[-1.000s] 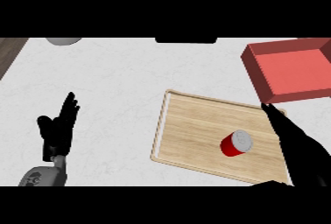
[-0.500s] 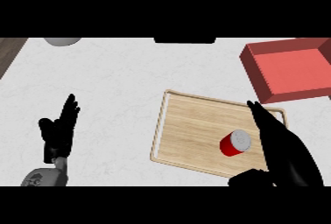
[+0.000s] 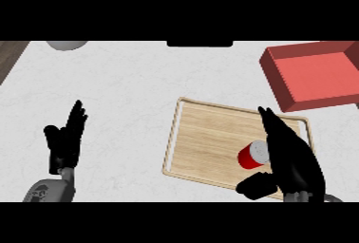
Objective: Pick the can from the tray and place it in the cardboard box
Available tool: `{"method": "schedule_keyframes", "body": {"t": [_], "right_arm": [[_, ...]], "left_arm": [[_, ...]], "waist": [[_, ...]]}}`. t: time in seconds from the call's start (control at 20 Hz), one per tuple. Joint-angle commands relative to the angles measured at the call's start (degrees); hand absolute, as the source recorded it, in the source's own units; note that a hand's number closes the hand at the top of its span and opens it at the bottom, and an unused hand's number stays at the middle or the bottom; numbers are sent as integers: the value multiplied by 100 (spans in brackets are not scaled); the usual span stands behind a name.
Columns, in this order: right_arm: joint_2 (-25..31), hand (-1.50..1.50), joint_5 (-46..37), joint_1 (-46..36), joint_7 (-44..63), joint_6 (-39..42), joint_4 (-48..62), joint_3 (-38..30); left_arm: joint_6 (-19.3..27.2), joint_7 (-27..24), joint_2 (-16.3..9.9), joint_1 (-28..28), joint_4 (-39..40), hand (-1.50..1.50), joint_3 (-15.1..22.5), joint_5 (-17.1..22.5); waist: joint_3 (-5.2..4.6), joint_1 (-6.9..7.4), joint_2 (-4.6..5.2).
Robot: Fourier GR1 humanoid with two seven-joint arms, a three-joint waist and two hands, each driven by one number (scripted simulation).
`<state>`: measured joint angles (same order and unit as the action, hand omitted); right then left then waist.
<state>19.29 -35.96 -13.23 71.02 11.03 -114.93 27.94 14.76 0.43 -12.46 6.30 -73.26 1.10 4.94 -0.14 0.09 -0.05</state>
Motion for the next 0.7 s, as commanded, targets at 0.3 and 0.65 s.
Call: {"method": "schedule_keyframes", "body": {"t": [0.3, 0.65], "right_arm": [[-470, -150, -354, -111, 1211, 654, 499, -31], [-432, -150, -302, -96, 786, 948, 796, -524]], "left_arm": [[83, 100, 178, -190, -235, 0, 121, -81], [-57, 24, -29, -329, -387, 0, -67, -31]], "waist": [[6, 12, -5], [8, 21, -3]]}}
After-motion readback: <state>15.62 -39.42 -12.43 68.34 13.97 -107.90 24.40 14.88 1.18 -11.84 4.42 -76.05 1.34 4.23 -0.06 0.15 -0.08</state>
